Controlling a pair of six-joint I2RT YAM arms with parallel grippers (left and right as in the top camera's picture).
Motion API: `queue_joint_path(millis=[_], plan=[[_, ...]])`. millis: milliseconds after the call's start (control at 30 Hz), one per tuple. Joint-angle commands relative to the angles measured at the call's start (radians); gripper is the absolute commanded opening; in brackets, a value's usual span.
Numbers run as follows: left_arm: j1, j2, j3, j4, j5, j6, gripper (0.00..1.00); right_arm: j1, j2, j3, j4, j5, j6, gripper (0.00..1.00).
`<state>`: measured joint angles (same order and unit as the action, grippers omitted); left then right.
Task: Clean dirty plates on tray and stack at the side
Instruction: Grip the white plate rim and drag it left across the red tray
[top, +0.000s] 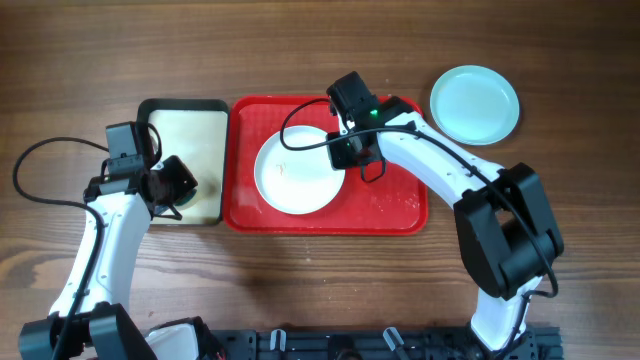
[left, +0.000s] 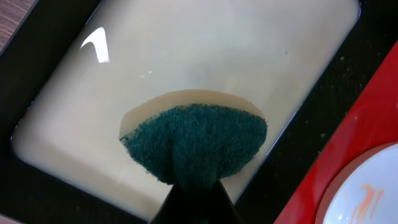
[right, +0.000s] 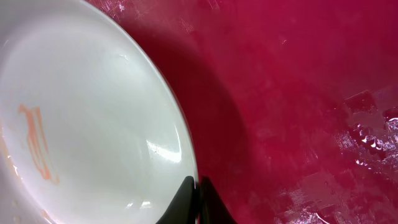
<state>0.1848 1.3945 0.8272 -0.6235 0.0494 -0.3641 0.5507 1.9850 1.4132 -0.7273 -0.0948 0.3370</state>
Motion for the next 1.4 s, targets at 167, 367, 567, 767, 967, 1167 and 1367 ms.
queue_joint_path(millis=[167, 367, 567, 767, 967, 1167, 1367], plan=[[-0.004, -0.018, -0.005, 0.004, -0.013, -0.010, 0.04, 0.010, -0.027, -0.002, -0.015, 0.018, 0.011, 0.04], [-0.004, -0.018, -0.005, 0.004, -0.013, -0.010, 0.04, 0.010, -0.027, -0.002, -0.023, -0.002, 0.011, 0.04], [-0.004, -0.018, -0.005, 0.004, -0.013, -0.010, 0.04, 0.013, -0.027, -0.002, -0.025, -0.009, 0.011, 0.04], [-0.004, -0.018, -0.005, 0.004, -0.013, -0.010, 0.04, 0.014, -0.027, -0.012, -0.031, -0.009, 0.011, 0.04], [-0.004, -0.018, -0.005, 0.004, -0.013, -0.010, 0.04, 0.016, -0.025, -0.032, -0.012, -0.009, 0.011, 0.05], [-0.004, -0.018, -0.005, 0.004, -0.013, -0.010, 0.04, 0.022, -0.025, -0.032, 0.001, -0.009, 0.011, 0.10], [-0.004, -0.018, -0.005, 0.004, -0.013, -0.010, 0.04, 0.022, -0.025, -0.032, 0.018, -0.009, 0.011, 0.41]])
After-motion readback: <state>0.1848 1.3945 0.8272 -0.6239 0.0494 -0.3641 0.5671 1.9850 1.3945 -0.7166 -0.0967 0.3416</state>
